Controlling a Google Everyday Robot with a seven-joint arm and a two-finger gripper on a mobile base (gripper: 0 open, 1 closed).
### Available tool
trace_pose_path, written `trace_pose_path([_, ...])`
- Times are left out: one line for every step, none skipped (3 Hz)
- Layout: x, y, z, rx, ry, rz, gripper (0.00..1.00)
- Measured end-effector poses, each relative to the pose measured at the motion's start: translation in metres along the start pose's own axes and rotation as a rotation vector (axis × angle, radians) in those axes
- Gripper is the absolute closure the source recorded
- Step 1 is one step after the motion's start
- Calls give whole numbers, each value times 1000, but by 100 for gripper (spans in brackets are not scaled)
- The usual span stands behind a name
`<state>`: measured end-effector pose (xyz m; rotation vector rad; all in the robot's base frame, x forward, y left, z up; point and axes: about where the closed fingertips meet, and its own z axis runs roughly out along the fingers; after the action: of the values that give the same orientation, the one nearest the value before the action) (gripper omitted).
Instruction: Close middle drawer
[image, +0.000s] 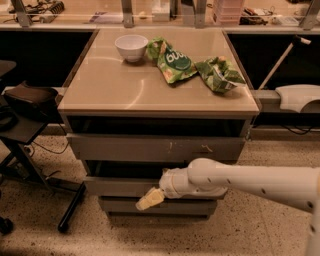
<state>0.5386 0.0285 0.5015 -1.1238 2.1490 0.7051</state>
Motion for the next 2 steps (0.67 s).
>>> trace_pose_path([23,39,-30,79,-68,80,0])
trace_pose_path([78,56,-41,115,-106,216,0])
